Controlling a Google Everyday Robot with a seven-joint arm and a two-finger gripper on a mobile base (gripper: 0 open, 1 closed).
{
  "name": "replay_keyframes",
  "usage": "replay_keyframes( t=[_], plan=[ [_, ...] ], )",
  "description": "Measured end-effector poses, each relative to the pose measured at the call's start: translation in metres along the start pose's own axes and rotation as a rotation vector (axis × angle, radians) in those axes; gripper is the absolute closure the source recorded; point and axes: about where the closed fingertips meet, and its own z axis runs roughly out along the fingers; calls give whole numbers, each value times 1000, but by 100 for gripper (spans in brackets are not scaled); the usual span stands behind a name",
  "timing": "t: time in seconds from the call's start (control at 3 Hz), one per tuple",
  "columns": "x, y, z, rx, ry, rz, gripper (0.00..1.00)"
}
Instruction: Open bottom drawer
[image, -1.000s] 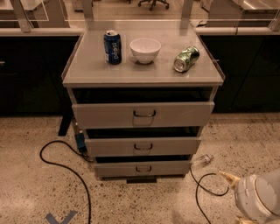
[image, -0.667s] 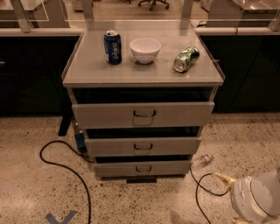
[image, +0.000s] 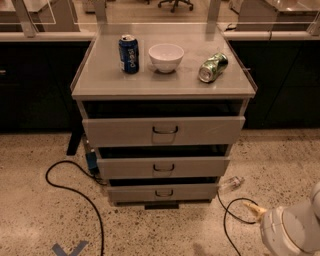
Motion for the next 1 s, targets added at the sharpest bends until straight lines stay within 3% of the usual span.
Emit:
replay_keyframes(
  t=[0.33,0.67,1.0],
  plan=[
    [-19,6,23,16,100,-91,0],
    [-60,-8,57,96,224,-296,0],
    [-78,-30,66,162,231,-356,0]
  ],
)
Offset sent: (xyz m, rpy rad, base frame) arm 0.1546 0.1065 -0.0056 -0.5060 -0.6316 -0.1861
